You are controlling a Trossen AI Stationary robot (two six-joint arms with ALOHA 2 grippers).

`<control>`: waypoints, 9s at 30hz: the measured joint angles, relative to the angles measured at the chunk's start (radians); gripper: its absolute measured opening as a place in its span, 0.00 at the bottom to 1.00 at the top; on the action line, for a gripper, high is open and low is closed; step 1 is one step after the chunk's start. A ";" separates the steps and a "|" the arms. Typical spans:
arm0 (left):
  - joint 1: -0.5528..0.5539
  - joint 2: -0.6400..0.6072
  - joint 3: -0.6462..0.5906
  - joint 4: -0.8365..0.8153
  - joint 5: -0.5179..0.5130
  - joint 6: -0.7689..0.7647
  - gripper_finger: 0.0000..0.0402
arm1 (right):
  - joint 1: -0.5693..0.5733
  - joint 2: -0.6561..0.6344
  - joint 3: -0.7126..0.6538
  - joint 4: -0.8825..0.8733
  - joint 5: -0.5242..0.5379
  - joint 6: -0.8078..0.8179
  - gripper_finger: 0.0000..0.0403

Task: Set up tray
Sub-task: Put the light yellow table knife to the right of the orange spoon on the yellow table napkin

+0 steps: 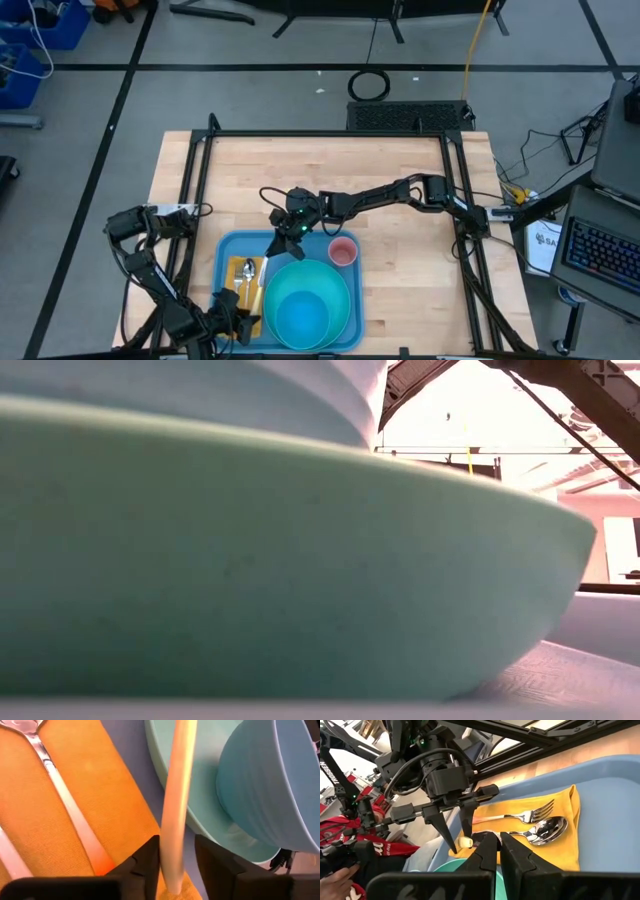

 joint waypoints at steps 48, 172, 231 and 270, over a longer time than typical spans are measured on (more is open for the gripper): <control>-0.083 -0.003 0.002 -0.087 -0.394 0.118 0.99 | -0.019 0.001 -0.001 -0.073 -0.064 0.109 0.00; -0.110 0.000 0.000 -0.086 -0.472 0.169 0.99 | -0.078 0.182 0.294 -0.379 -0.315 0.164 0.00; -0.110 -0.001 0.000 -0.085 -0.459 0.177 0.99 | -0.049 0.183 0.293 -0.268 -0.124 0.100 0.34; -0.064 -0.001 0.001 -0.051 -0.291 0.215 0.99 | 0.009 0.132 0.293 0.096 -0.285 0.121 0.27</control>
